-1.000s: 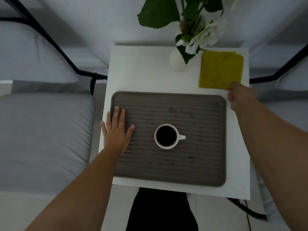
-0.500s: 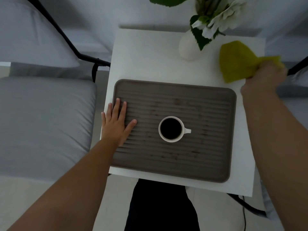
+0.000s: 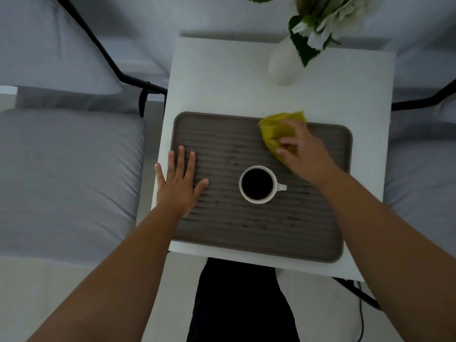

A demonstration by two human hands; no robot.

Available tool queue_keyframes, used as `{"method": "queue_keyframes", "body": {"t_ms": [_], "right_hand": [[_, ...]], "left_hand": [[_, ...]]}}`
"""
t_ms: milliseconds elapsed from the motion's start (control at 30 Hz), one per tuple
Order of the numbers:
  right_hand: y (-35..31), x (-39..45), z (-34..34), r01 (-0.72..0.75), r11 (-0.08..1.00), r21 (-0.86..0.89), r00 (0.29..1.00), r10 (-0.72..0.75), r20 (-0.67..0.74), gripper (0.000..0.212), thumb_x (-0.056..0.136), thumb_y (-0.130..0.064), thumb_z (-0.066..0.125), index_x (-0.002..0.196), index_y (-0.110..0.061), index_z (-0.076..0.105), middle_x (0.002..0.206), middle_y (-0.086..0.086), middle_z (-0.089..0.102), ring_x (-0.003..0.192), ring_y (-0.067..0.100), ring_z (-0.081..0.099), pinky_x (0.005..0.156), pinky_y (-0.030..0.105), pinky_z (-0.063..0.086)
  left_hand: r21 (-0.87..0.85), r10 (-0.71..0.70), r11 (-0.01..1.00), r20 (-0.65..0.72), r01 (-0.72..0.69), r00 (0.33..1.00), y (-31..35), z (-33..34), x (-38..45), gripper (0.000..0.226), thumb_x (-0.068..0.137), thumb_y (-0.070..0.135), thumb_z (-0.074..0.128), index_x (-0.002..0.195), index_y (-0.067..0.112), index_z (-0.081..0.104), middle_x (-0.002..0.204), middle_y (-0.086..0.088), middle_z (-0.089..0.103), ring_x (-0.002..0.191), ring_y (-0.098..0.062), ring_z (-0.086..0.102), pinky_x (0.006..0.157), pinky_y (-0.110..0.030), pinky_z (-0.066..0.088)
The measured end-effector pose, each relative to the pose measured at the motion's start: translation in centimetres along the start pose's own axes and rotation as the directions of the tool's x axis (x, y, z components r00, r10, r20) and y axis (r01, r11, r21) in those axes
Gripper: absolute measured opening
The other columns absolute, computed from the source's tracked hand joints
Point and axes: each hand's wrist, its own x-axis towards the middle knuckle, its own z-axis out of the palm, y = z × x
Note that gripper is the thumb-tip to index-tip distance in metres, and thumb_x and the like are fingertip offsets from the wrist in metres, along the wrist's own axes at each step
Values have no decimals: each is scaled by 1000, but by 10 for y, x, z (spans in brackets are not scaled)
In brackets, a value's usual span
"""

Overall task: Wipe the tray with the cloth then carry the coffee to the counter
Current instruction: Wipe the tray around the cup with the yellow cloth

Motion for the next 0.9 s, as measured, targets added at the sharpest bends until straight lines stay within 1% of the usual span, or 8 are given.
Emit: {"method": "queue_keyframes", "body": {"t_ms": [100, 200, 300, 433, 533, 667, 833, 900], "right_hand": [[24, 15, 18, 146, 929, -339, 987, -116, 108, 44, 81, -29, 67, 122, -20, 59, 119, 12, 60, 109, 32, 55, 97, 42, 44], [47, 7, 21, 154, 871, -467, 982, -186, -23, 37, 83, -45, 57, 116, -31, 66, 118, 10, 57, 102, 37, 51, 93, 42, 42], [54, 3, 22, 154, 872, -465, 977, -204, -59, 29, 86, -45, 54, 111, -38, 68, 118, 6, 57, 99, 36, 50, 89, 41, 40], [38, 33, 18, 226, 883, -411, 974, -194, 117, 25, 80, -37, 60, 102, -36, 72, 104, 8, 57, 94, 35, 53, 87, 36, 38], [4, 66, 24, 335, 863, -378, 905, -182, 386, 26, 77, -23, 71, 101, -31, 73, 103, 11, 53, 93, 29, 51, 89, 37, 40], [-45, 98, 53, 459, 815, -355, 783, -182, 594, 29, 80, -23, 69, 108, -32, 70, 113, 6, 51, 99, 19, 48, 77, 23, 30], [-57, 103, 69, 525, 788, -322, 730, -222, 647, 28, 82, -22, 67, 109, -30, 70, 109, 1, 49, 101, 21, 49, 73, 20, 25], [-46, 94, 57, 566, 770, -293, 692, -251, 677, 25, 82, -17, 68, 104, -26, 73, 107, 7, 53, 96, 24, 51, 74, 21, 26]], "left_hand": [[-12, -32, 999, -47, 32, 998, 7, 10, -3, 74, 91, 62, 3, 151, 23, -15, 159, -3, -22, 144, -20, -25, 107, -37, -32], [-55, -52, 997, -83, 48, 995, 13, 18, -5, 71, 94, 57, 6, 152, 19, -10, 160, -3, -18, 147, -21, -17, 116, -41, -17], [-53, -76, 996, -128, 70, 989, 14, 25, -6, 67, 96, 53, 8, 153, 22, -8, 161, -2, -15, 147, -19, -15, 116, -39, -19], [-63, -82, 995, -149, 74, 985, 17, 30, -4, 62, 97, 50, 6, 153, 25, -7, 161, -2, -13, 148, -20, -12, 112, -35, -28], [-65, -91, 995, -164, 82, 982, 16, 33, -4, 61, 98, 49, 8, 153, 25, -4, 162, -3, -11, 149, -21, -10, 113, -36, -24], [-68, -88, 995, -170, 78, 982, 16, 33, -4, 61, 98, 47, 9, 153, 24, -3, 162, -3, -9, 149, -21, -9, 115, -37, -20], [-66, -95, 994, -162, 85, 982, 16, 33, -4, 61, 99, 47, 11, 153, 23, -1, 162, -3, -9, 148, -20, -10, 116, -38, -17], [-68, -97, 994, -162, 87, 982, 16, 33, -4, 61, 99, 47, 12, 153, 23, -1, 162, -3, -8, 149, -20, -9, 116, -36, -18]]}}
